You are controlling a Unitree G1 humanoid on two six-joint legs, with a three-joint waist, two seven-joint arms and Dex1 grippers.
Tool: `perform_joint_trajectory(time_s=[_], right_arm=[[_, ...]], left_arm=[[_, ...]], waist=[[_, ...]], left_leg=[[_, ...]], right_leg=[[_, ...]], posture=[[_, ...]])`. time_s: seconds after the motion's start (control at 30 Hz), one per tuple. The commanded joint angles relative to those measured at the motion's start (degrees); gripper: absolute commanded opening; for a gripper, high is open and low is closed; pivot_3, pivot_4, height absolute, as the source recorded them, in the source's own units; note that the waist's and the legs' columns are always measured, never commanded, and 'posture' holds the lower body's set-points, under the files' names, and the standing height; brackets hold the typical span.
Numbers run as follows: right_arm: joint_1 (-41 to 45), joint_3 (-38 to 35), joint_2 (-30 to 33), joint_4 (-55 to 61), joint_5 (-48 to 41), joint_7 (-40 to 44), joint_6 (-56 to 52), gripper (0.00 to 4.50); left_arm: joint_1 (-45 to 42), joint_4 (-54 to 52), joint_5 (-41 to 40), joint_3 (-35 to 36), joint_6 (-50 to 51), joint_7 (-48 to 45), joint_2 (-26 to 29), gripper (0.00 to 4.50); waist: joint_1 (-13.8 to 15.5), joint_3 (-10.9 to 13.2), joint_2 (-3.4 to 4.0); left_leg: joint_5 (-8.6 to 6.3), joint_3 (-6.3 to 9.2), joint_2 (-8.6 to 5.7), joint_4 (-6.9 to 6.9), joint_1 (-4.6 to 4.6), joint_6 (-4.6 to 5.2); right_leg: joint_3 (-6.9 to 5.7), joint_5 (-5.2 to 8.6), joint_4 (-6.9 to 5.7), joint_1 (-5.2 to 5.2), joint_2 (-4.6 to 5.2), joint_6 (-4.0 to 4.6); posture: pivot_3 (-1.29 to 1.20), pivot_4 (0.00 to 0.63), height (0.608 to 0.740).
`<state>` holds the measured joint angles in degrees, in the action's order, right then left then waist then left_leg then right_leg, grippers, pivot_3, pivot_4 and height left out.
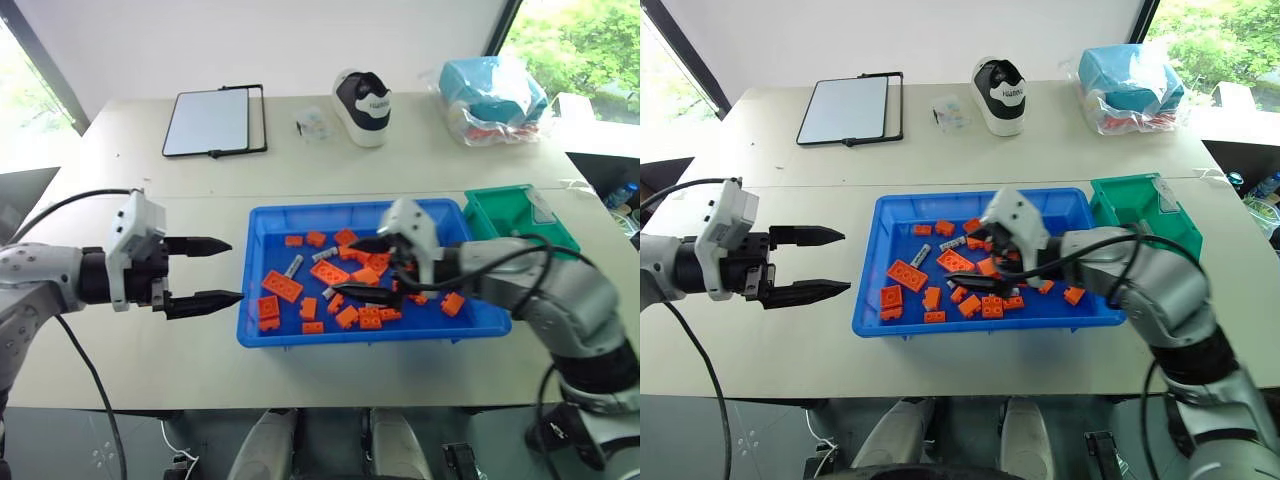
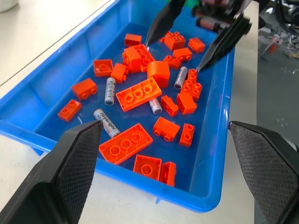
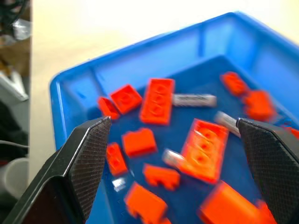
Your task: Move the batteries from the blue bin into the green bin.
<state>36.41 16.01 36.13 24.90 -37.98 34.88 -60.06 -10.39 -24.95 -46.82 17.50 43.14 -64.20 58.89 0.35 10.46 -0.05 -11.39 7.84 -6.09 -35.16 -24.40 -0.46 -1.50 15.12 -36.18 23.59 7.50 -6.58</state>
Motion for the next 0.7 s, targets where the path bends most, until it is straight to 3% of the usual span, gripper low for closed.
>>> perform_joint_trajectory(time_s=[0.03, 0.27, 0.63, 0.7], right_arm=[[3.17, 3.34, -2.84, -3.90, 4.40, -1.91, -1.15, 4.39], [6.86, 6.44, -8.18, -14.23, 10.95, -4.14, -3.08, 4.39], [6.33, 8.14, -8.85, -17.74, 16.40, -1.95, -2.57, 4.39], [6.41, 7.97, -9.55, -17.66, 16.78, -1.73, -2.47, 3.50]], left_arm=[[1.15, -1.81, -0.42, 2.74, -0.67, -0.25, 0.99, 4.50], [5.48, -4.77, -1.12, 6.06, -0.23, 1.79, 0.21, 4.50], [6.35, -5.38, -2.21, 7.28, -0.20, 3.98, -0.60, 4.50], [5.98, -5.10, -2.22, 7.03, -0.28, 4.28, -0.79, 4.50]], waist=[[-0.03, 0.00, 0.00], [-0.32, 0.00, 0.00], [-1.36, 0.00, 0.01], [-1.34, 0.00, 0.01]], left_leg=[[0.01, 0.00, -0.03, 0.00, 0.00, 0.00], [0.04, 0.05, 0.03, 0.01, 0.02, -0.08], [0.09, 0.10, 0.10, 0.01, 0.07, -0.13], [0.09, 0.10, 0.17, 0.01, 0.07, -0.14]], right_leg=[[0.01, -0.01, -0.01, 0.01, -0.02, -0.01], [0.05, -0.10, -0.11, 0.07, -0.16, -0.10], [0.07, -0.18, -0.19, 0.09, -0.29, -0.02], [0.07, -0.20, -0.19, 0.09, -0.35, 0.01]], posture=[[0.00, 0.150, 0.731], [0.00, 0.150, 0.731], [0.00, 0.150, 0.731], [0.00, 0.150, 0.731]])
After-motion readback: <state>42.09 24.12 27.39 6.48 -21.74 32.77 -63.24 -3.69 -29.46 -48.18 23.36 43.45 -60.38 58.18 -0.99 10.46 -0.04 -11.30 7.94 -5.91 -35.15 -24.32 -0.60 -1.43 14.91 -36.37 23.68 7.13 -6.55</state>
